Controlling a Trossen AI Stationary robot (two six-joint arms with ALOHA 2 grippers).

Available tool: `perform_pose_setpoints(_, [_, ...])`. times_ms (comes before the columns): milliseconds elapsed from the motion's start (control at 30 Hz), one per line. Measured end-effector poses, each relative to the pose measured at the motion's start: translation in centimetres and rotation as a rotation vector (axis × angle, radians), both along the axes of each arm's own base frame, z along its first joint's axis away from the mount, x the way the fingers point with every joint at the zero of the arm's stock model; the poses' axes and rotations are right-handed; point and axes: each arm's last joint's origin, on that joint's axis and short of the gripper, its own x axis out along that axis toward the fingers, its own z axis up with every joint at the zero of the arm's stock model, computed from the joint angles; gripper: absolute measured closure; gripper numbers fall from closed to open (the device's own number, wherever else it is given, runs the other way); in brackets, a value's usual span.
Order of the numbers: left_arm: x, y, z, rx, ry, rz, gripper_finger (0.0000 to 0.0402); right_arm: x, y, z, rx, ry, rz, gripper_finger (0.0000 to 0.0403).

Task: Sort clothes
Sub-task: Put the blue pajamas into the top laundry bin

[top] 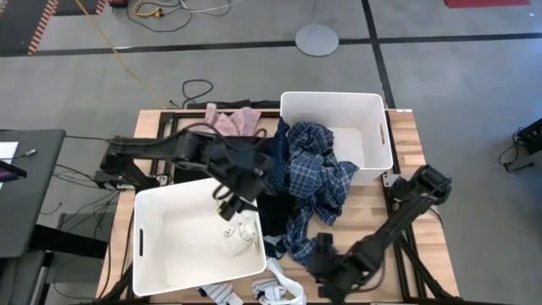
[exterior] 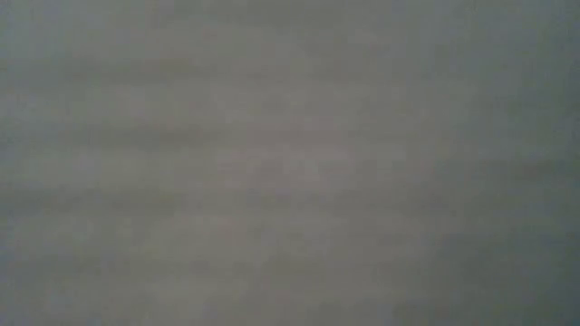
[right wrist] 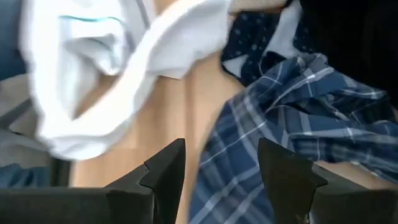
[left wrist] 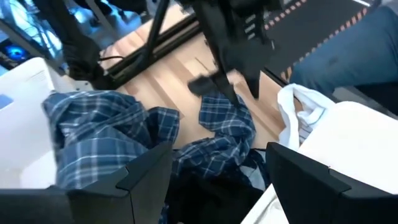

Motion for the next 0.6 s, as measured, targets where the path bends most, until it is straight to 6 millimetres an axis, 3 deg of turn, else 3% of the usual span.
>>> perform_pose_setpoints(167, [-1.0,0.3,0.7,-0.030,0.002,0.030,0.0148,2.0,-1.2,-2.2,-0.032,0.049,-0.014,0.0180])
perform_pose_setpoints(433, [-1.2,0.0,0.0,-0.046,0.083,0.042,0.0148,4.6,-3.9,-5.8,-0.088,0.137,-0.084,0.0181])
perform_pose_setpoints(533, [-1.2,-0.3,-0.2,-0.050,0.099,0.041,0.0148,5.2,-4.5,-6.2,-0.110,0.135,-0.093,0.0208])
perform_pose_setpoints(600, [-1.1,-0.4,-0.2,-0.051,0.103,0.037,0.0148,5.2,-4.5,-6.1,-0.131,0.131,-0.076,0.0248])
